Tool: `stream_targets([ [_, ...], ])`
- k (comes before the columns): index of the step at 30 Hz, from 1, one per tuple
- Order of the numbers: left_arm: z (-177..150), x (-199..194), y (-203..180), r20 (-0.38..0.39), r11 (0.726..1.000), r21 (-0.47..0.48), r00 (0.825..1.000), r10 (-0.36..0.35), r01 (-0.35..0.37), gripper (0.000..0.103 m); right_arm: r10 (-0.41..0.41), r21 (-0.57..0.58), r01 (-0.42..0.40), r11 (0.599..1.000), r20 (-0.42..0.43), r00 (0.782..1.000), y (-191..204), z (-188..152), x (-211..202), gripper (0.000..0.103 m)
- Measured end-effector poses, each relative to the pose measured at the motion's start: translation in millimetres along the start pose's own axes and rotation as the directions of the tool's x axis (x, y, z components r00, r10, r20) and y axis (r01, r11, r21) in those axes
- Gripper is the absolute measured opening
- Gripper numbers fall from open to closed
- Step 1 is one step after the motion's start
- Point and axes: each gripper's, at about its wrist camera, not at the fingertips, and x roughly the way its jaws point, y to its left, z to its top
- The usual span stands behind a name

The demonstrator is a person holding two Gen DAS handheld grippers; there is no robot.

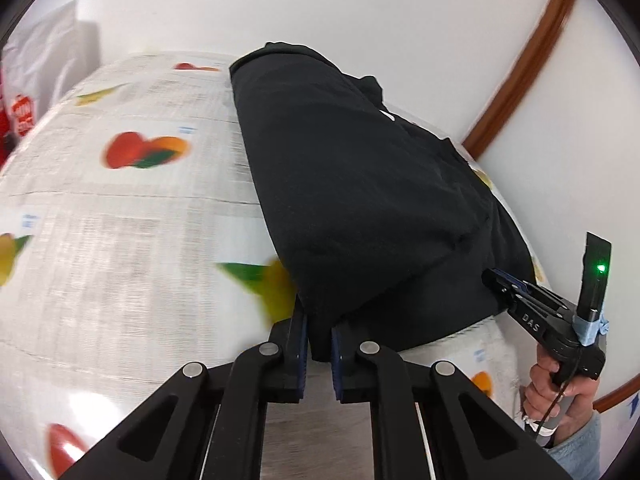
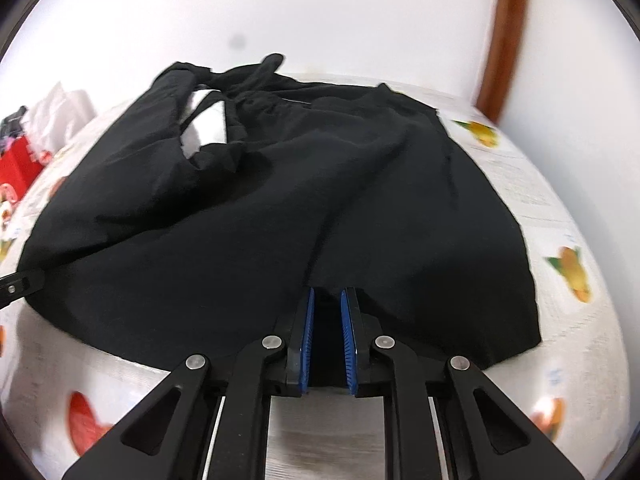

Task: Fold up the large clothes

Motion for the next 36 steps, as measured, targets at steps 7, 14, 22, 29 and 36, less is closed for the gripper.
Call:
stream_targets([
  [7, -0.6, -18.0, 27.1, -0.018, 1.0, 0.007, 1.0, 0.002, -0.002, 0.011, 0.154, -0.049, -0.156, 0.987, -0.042, 0.987, 27.8, 18.5, -7.7, 0.016],
  [14, -1.6, -16.9, 31.4, -0.032, 1.0, 0.024, 0.999, -0.018, 0.019, 0.023, 0.311, -0.058, -0.309, 0.949, 0.029, 0.95, 40.0, 57.7, -29.1, 0.058],
  [22, -1.3, -7.0, 22.8, -0.036, 0.996, 0.062, 0.997, -0.066, 0.068, 0.06, 0.375, -0.065, -0.378, 0.923, -0.062, 0.925, 73.3, 73.2, 12.3, 0.059],
  [29, -1.9, 12.2, -12.2, -0.03, 0.976, 0.206, 0.997, 0.075, -0.067, 0.073, 0.409, -0.013, -0.411, 0.911, -0.073, 0.909, 88.7, 85.5, 35.7, 0.029],
  [36, -3.0, 13.1, -16.3, -0.012, 0.964, 0.233, 0.991, 0.131, -0.125, 0.074, 0.449, -0.076, -0.446, 0.892, 0.027, 0.893, 81.9, 92.4, 0.8, 0.007],
])
